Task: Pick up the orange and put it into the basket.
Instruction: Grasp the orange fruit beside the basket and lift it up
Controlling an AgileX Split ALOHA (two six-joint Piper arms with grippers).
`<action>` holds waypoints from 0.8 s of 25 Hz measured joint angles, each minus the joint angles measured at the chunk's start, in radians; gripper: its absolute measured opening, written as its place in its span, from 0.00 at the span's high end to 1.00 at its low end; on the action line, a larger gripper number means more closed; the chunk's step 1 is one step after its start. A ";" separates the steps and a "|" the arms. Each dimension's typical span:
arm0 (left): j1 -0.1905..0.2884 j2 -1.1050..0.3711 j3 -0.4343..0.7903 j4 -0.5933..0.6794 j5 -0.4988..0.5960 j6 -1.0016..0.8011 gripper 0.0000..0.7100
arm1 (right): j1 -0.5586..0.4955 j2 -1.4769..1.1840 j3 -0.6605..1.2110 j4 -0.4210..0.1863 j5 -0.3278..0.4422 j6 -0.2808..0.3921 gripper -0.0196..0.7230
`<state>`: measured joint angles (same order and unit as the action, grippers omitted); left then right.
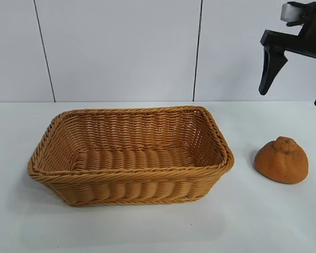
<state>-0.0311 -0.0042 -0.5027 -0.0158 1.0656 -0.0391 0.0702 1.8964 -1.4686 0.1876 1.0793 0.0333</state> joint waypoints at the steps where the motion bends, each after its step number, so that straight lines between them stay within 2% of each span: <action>1: 0.000 0.000 0.000 0.000 0.000 0.000 0.05 | -0.001 0.019 0.000 0.000 -0.007 0.000 0.08; 7: 0.000 0.000 0.000 0.000 0.000 0.000 0.05 | -0.002 0.153 0.000 -0.010 -0.028 0.002 0.08; 14: 0.000 0.000 0.000 0.000 0.000 0.000 0.05 | -0.002 0.255 0.000 -0.090 -0.038 0.051 0.11; 15: 0.000 0.000 0.000 0.000 0.000 0.000 0.05 | -0.002 0.257 0.000 -0.103 -0.037 0.060 0.16; 17: 0.000 0.000 0.000 0.000 0.000 0.000 0.05 | -0.002 0.257 0.000 -0.115 -0.037 0.072 0.34; 20: 0.000 0.000 0.000 0.000 0.000 0.000 0.05 | -0.002 0.257 0.000 -0.121 -0.020 0.072 0.74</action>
<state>-0.0311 -0.0042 -0.5027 -0.0158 1.0656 -0.0391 0.0683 2.1530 -1.4690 0.0669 1.0594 0.1050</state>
